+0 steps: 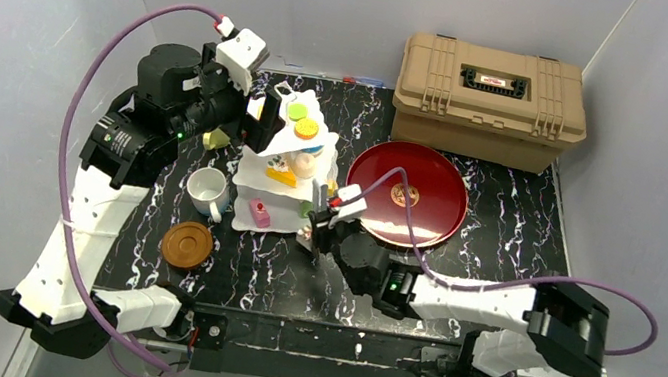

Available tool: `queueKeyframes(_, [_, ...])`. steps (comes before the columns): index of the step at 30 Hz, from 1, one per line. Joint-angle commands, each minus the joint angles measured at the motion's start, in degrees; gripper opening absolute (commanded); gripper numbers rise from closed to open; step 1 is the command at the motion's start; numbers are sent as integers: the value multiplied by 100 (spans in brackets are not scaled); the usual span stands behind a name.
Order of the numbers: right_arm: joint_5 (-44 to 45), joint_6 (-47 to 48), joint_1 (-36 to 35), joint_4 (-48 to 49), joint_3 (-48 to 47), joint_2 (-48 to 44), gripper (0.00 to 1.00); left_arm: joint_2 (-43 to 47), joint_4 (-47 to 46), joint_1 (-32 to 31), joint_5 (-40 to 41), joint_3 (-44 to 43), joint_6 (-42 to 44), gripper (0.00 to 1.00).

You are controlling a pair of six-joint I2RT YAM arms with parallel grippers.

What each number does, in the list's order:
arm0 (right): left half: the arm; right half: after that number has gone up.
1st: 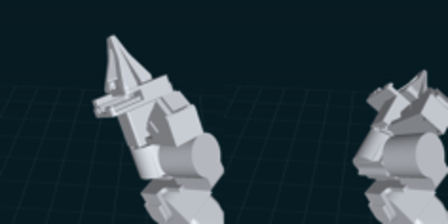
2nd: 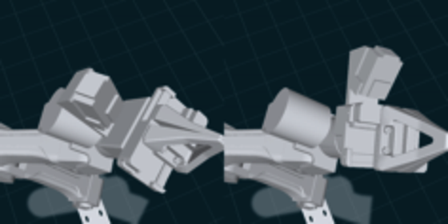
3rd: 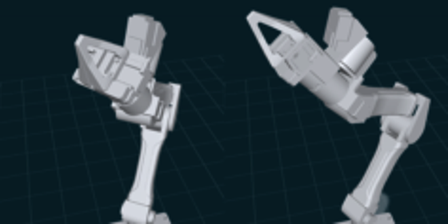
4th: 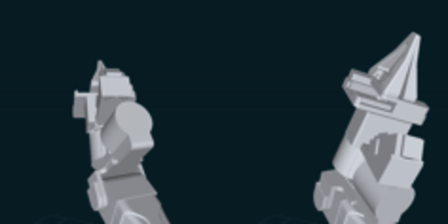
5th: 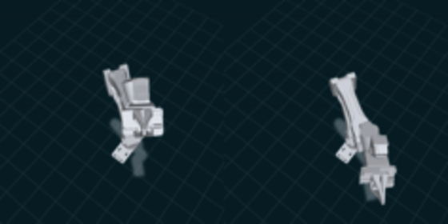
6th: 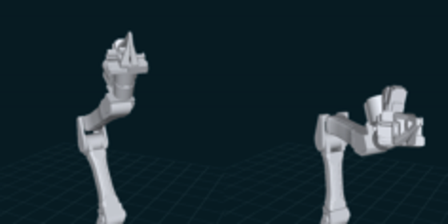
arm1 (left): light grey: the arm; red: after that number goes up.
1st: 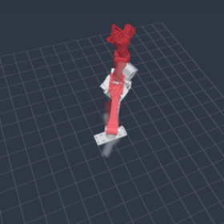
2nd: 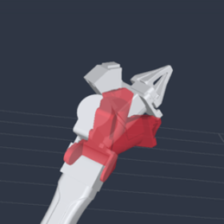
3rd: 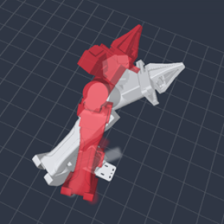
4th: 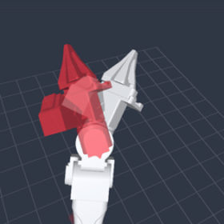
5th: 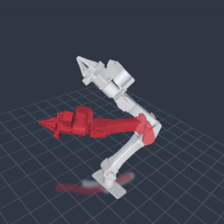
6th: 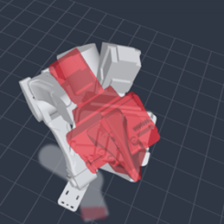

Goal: Serve the afternoon tea
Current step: Place the desert on the desert table.

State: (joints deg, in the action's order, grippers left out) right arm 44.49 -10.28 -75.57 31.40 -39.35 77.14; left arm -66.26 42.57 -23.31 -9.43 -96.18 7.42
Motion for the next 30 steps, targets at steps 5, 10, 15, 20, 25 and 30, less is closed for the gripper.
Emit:
queueKeyframes(5, [-172, 419, -45, 2090, -789, 888, 9, 3, 128, 37, 36, -211, 22, 99])
queueKeyframes(10, [-121, 676, -54, 2513, -1015, 1272, 10, 21, 120, 32, 13, -183, 2, 99])
queueKeyframes(15, [-43, 887, -46, 2883, -1197, 1726, 10, 25, 116, 35, 3, -190, -2, 99])
queueKeyframes(20, [109, 1011, -39, 3232, -1223, 2085, 12, 58, 121, 35, 3, -179, 31, 99])
queueKeyframes(25, [211, 1365, -30, 3548, -1201, 2273, 23, 93, 121, 36, -4, -140, 45, 99])
queueKeyframes(30, [205, 1362, -28, 3577, -1180, 2265, 35, 104, 96, 32, -15, -141, 45, 99])
